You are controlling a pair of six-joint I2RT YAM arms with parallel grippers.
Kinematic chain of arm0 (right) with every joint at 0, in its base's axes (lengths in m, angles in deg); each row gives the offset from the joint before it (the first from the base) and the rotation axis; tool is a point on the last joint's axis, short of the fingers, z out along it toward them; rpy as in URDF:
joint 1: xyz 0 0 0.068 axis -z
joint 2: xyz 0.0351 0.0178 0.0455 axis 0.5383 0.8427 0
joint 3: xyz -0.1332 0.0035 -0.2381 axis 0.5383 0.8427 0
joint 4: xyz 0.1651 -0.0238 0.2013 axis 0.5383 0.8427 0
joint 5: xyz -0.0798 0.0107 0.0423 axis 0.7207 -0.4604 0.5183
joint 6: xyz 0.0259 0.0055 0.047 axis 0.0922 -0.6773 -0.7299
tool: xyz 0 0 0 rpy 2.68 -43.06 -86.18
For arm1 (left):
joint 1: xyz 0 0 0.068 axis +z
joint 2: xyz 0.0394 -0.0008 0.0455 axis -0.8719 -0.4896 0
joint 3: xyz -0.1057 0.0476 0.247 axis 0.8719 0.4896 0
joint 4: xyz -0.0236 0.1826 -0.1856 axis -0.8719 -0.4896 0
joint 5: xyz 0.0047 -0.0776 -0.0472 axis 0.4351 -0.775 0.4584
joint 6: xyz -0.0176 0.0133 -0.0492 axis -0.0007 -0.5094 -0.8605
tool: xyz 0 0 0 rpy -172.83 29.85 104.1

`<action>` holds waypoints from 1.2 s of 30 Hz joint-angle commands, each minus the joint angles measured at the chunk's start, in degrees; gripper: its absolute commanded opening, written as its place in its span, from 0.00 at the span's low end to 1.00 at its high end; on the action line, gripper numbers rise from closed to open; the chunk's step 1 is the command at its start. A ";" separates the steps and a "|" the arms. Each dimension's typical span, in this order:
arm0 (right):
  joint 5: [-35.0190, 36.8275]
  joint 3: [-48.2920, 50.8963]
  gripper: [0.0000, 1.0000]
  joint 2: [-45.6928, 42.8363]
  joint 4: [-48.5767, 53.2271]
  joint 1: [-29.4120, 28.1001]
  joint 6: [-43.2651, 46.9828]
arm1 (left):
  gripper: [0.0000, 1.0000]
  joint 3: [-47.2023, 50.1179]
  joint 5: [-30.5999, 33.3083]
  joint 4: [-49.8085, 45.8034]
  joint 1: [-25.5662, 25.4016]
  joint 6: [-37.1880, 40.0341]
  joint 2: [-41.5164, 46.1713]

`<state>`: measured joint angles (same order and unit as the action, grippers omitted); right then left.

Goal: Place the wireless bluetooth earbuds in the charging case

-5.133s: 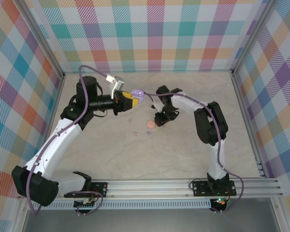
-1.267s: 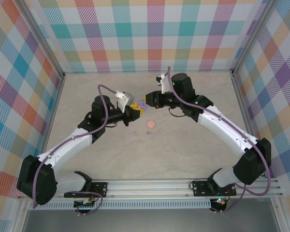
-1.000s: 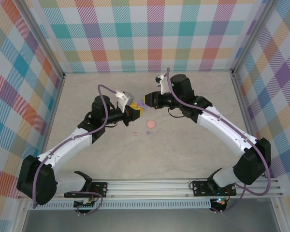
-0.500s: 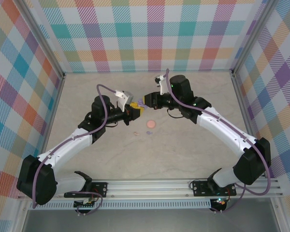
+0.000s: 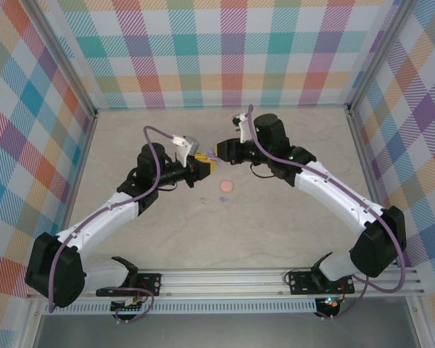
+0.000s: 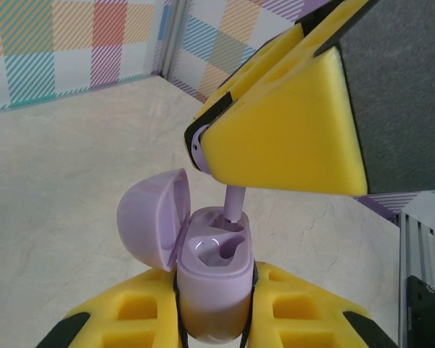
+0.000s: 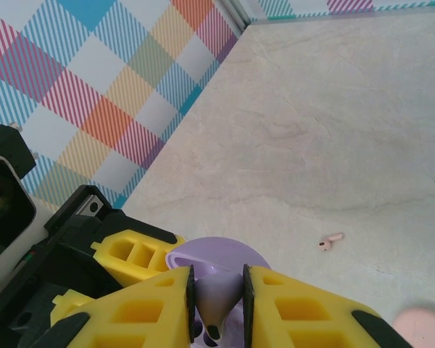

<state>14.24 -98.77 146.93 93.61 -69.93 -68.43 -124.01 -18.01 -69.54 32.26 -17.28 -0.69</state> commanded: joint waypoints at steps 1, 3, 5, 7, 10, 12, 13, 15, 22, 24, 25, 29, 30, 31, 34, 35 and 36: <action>0.60 0.61 0.23 -0.28 -2.22 -0.64 -0.16 | 0.12 -1.00 -1.00 3.18 -0.49 -1.84 -0.34; 0.65 0.63 0.23 -0.28 -2.34 -0.69 -0.18 | 0.12 -1.27 -1.07 3.06 -0.49 -2.07 -0.55; 0.56 0.55 0.23 -0.11 -2.53 -0.69 -0.27 | 0.12 -1.40 -1.17 2.97 -0.49 -2.23 -0.72; 0.47 0.36 0.23 0.07 -2.53 -0.76 -0.36 | 0.12 -1.37 -0.93 2.92 -0.49 -2.29 -0.70; 0.47 0.28 0.23 0.34 -2.54 -1.03 -0.51 | 0.12 -1.29 -0.49 2.83 -0.49 -2.44 -0.64; 0.56 0.24 0.23 0.56 -2.54 -1.21 -0.47 | 0.12 -1.18 0.01 2.97 -0.50 -2.55 -0.47; 0.56 0.28 0.23 0.67 -2.38 -1.25 -0.52 | 0.11 -1.08 0.18 3.14 -0.49 -2.69 -0.37; 0.73 0.45 0.23 0.86 -2.33 -1.40 -0.45 | 0.11 -1.13 0.16 3.27 -0.49 -2.90 -0.33; 2.41 1.16 0.23 0.88 -2.23 -1.82 0.03 | 0.10 -0.98 0.32 3.54 -0.49 -3.43 -0.25; 3.14 1.40 0.23 0.67 -2.27 -1.86 0.26 | 0.10 -0.96 0.32 3.54 -0.49 -3.43 -0.24; 3.28 1.42 0.23 0.60 -2.36 -1.83 0.26 | 0.10 -0.96 0.32 3.54 -0.49 -3.40 -0.23; 3.41 1.60 0.23 0.68 -2.54 -1.83 0.34 | 0.10 -1.01 0.40 3.55 -0.50 -3.78 -0.21; 3.29 1.68 0.23 0.73 -2.53 -1.86 0.34 | 0.10 -0.97 0.54 3.62 -0.49 -3.83 -0.21; 3.21 1.69 0.23 0.78 -2.49 -1.90 0.26 | 0.10 -0.96 0.67 3.71 -0.49 -3.98 -0.13; 2.94 2.03 0.23 0.86 -2.71 -1.95 0.02 | 0.10 -0.96 0.74 4.06 -0.49 -4.40 -0.06; 2.93 2.10 0.22 0.99 -2.84 -2.01 -0.09 | 0.10 -0.91 0.89 4.15 -0.49 -4.55 -0.06; 2.85 2.13 0.22 0.95 -2.85 -1.95 -0.05 | 0.10 -0.82 1.15 4.31 -0.49 -4.65 0.03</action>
<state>17.30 -97.96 147.21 91.84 -71.31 -68.43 -124.04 -17.55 -68.44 32.26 -20.90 -1.23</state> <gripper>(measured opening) 0.227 0.194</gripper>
